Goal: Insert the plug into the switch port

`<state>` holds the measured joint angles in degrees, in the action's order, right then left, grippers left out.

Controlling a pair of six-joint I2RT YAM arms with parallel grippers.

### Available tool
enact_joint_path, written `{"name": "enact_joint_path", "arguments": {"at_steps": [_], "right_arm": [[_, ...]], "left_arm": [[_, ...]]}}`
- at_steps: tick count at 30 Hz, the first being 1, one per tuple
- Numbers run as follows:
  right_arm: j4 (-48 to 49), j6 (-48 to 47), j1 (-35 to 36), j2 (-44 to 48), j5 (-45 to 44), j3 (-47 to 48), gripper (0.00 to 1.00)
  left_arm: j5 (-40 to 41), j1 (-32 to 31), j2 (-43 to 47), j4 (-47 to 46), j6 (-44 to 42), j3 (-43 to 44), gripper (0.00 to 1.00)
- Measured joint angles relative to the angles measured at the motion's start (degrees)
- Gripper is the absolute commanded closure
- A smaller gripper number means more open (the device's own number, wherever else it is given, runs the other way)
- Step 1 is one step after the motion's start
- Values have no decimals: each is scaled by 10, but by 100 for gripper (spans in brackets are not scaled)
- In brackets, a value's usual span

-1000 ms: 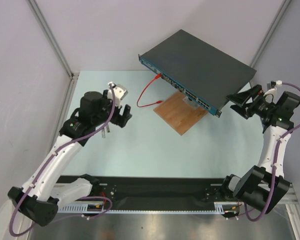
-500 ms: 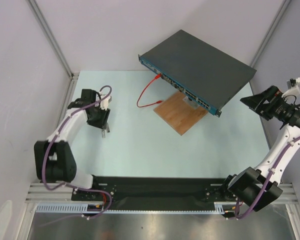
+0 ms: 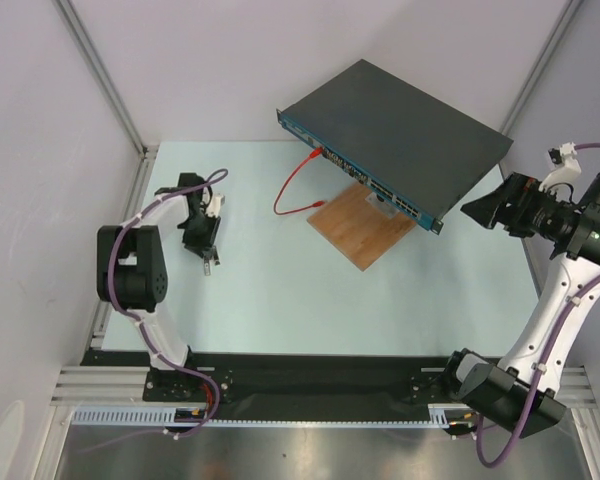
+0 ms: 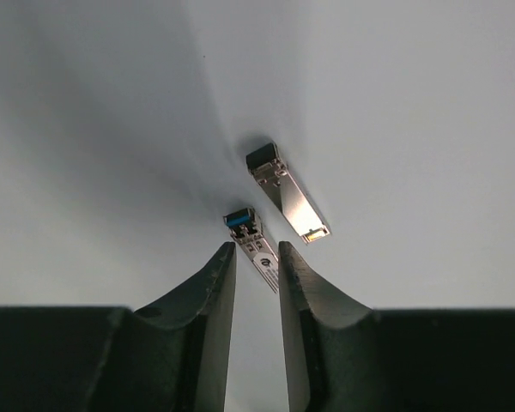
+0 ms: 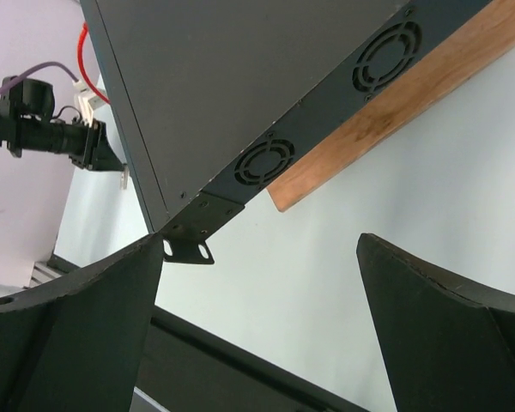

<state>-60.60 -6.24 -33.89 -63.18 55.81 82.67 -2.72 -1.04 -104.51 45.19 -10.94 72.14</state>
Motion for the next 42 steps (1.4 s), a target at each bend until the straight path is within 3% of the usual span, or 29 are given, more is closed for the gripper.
{"name": "enact_joint_path", "arguments": {"at_steps": [7,12,15,17,21,25,28,33,38,42], "right_arm": [[-4,5,37,-9,-37,12,0],[10,17,64,-24,-55,30,0],[26,24,88,-25,-71,34,2],[32,28,116,-31,-85,47,3],[54,30,175,-47,-106,75,7],[83,45,238,-51,-115,87,13],[116,70,306,-49,-123,80,16],[185,116,442,-47,-129,56,18],[291,171,560,-57,-132,25,21],[376,198,632,-99,-129,22,23]], "left_arm": [[14,3,-48,6,15,20,71],[17,5,-61,13,22,27,82],[7,17,-63,21,35,33,98],[-1,24,-64,31,43,39,100],[-48,29,-48,62,66,61,100],[-159,26,54,56,108,75,100],[-273,21,184,-34,166,53,100],[-421,-18,389,-323,334,-50,100],[-472,-78,429,-538,460,-90,100],[-479,-112,411,-613,512,-99,99]]}}
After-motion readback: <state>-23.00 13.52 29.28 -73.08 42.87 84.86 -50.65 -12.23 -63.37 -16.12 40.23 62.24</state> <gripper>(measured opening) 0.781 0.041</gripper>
